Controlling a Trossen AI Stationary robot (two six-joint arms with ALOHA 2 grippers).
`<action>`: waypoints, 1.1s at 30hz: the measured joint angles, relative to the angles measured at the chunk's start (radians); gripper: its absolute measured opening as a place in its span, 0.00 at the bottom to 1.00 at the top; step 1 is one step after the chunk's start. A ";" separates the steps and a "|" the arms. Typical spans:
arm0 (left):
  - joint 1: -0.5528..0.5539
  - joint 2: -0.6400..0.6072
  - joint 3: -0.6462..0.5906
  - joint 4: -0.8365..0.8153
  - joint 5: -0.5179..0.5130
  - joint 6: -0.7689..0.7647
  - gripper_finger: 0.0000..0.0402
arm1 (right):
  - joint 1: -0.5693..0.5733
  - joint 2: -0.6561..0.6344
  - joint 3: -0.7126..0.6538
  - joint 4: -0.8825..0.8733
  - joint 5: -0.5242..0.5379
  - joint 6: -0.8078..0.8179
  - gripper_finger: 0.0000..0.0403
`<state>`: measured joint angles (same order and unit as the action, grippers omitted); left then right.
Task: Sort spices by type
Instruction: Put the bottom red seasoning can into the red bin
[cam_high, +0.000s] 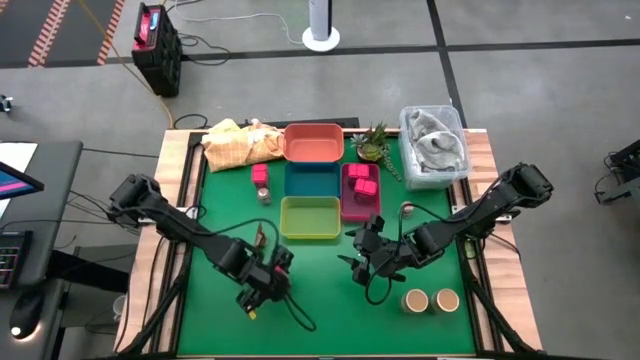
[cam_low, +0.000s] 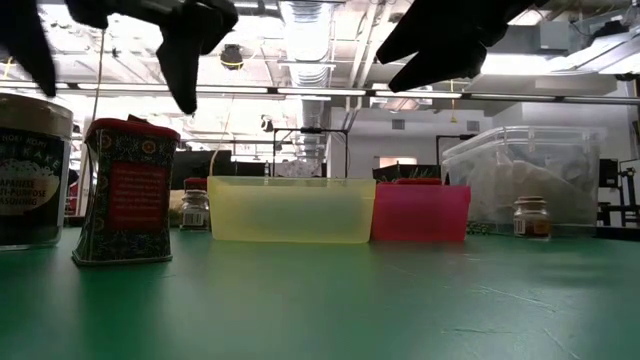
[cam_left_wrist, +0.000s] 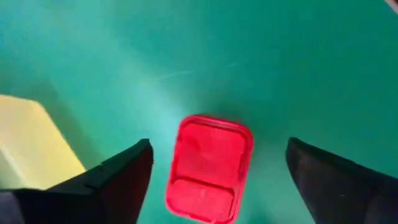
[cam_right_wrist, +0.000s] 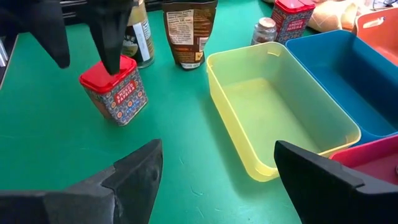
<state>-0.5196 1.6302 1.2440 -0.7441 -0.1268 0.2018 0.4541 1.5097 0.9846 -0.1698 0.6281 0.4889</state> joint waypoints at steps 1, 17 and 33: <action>-0.002 0.010 0.003 -0.005 0.000 0.011 0.90 | 0.000 0.000 0.000 -0.001 0.000 0.000 0.83; 0.063 0.125 -0.001 -0.061 0.038 0.049 0.79 | 0.000 0.000 0.000 0.036 0.002 -0.019 0.83; 0.246 0.122 -0.001 0.100 -0.028 -0.209 0.53 | -0.005 0.001 0.000 -0.058 0.002 -0.020 0.83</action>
<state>-0.2739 1.7523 1.2434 -0.6437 -0.1550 -0.0073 0.4492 1.5105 0.9844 -0.2283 0.6299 0.4688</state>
